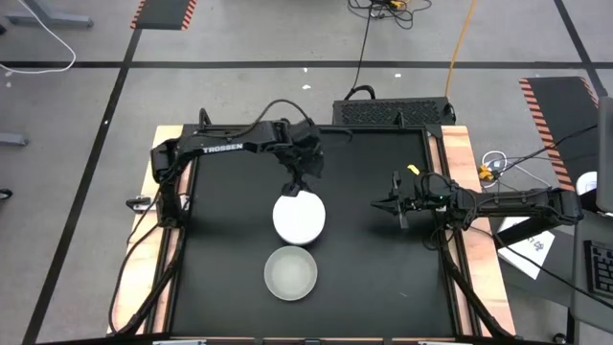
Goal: Nest bowls inside each other
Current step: Stack the light gray bowl on the white bowl
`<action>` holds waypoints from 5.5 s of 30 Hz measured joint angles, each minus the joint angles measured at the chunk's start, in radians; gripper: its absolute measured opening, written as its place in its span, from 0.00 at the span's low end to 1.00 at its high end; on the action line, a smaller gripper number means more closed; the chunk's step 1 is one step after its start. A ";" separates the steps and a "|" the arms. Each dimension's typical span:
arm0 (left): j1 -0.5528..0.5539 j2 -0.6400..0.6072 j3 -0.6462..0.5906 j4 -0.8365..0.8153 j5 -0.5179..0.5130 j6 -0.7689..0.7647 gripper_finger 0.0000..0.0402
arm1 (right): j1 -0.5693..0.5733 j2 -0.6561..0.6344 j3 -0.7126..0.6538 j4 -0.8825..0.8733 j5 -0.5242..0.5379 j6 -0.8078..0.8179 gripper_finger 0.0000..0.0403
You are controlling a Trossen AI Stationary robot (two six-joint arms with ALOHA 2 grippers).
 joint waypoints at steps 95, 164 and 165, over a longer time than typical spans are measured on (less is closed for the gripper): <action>0.086 -1.873 -1.546 0.767 -0.086 -0.725 0.59 | 0.000 0.017 0.000 0.006 0.000 0.018 0.00; 0.086 -1.760 -1.628 0.768 -0.143 -0.633 0.59 | 0.328 0.677 0.695 -0.254 -0.011 -0.192 0.34; 0.086 -1.759 -1.628 0.768 -0.143 -0.632 0.59 | 0.331 0.689 0.715 -0.285 -0.011 -0.196 0.34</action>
